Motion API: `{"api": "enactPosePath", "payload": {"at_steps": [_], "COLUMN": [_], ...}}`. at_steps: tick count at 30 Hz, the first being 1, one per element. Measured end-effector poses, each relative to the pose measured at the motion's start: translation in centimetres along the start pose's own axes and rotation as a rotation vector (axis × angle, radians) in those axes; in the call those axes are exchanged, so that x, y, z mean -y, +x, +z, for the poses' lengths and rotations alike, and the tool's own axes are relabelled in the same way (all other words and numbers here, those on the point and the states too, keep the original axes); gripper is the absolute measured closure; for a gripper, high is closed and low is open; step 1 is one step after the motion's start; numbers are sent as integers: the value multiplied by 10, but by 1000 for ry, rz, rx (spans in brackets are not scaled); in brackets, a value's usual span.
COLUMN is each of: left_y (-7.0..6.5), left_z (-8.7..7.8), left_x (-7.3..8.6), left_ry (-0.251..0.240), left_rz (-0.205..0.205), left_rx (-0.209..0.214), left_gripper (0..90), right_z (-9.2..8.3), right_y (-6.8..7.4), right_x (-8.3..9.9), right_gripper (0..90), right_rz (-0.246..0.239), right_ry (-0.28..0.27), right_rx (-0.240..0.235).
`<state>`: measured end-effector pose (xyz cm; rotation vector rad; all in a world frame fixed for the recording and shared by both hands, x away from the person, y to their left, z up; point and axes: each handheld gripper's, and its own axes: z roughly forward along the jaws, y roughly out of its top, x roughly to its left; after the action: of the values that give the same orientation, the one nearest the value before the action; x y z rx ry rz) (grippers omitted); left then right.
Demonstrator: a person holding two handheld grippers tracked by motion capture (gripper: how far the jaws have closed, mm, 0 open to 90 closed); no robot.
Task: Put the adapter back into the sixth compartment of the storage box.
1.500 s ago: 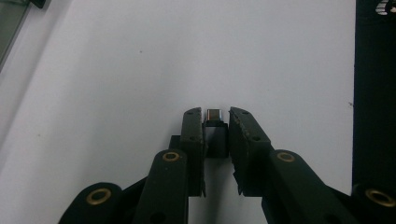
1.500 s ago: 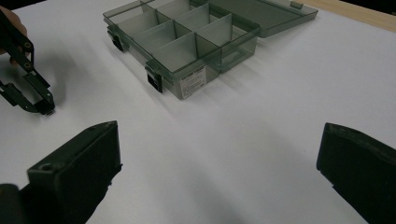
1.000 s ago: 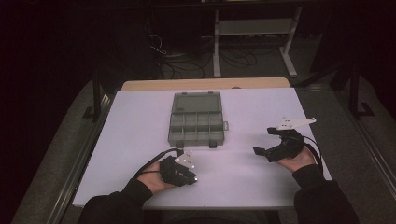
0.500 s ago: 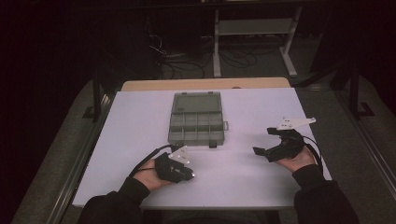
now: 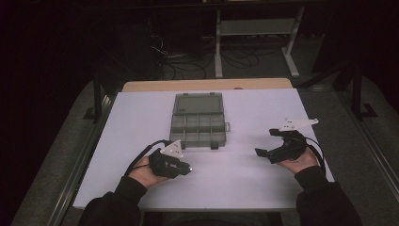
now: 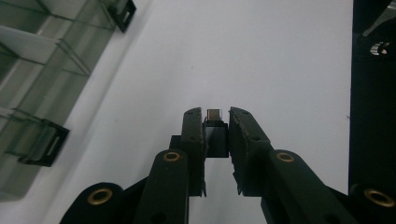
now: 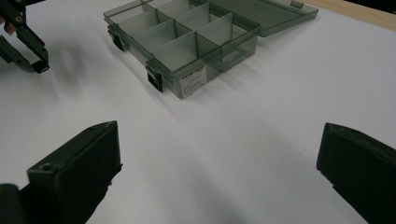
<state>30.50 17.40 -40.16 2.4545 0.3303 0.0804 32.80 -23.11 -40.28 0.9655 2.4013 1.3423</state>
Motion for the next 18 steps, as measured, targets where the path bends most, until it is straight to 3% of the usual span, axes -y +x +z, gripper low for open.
{"api": "enactPosePath", "payload": {"at_steps": [12, 13, 18], "left_y": [5, 9, 17], "left_z": [-16, -23, -28], "left_x": [-7, -9, -11], "left_ry": [-37, -59, -59], "left_rz": [4, -2, -8], "left_rx": [-16, -23, -48], "left_gripper": [764, 764, 764], "right_z": [2, 2, 2], "right_y": [0, 0, 0], "right_x": [0, 1, 1], "right_gripper": [0, 0, 0], "right_rz": [-1, 0, -1], "right_ry": [10, 12, 11], "right_rx": [-1, -1, 0]}}
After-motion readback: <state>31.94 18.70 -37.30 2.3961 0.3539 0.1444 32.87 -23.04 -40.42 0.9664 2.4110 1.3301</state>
